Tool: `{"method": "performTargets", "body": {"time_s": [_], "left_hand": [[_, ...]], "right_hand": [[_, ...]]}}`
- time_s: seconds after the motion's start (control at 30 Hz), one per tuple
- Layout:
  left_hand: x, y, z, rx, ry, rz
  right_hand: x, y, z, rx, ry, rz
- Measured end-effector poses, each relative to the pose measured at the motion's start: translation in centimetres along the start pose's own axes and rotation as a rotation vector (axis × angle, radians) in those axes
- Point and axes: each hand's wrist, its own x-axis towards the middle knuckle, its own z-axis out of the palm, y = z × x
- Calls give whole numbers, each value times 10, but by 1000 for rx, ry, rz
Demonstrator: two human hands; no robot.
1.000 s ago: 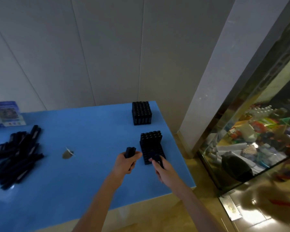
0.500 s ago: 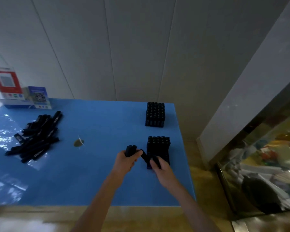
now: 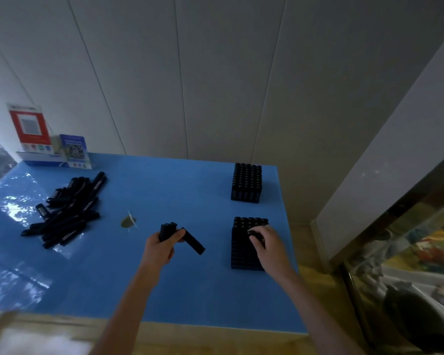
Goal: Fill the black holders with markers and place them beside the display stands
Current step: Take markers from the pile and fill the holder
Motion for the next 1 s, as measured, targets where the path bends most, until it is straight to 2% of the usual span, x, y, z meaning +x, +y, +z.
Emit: {"method": "performTargets", "body": {"time_s": [0.27,0.43,1.0], "left_hand": [[6,-4,-11,-17,10,-8],[9,-6,-13,-23,-5,-4],[14,-1,-8,-44,-19,-9]], "right_hand": [[16,-4,6,-44,30,-46],[21,-1,15,-119,6,-71],[29,2,24,-136,-47,-147]]}}
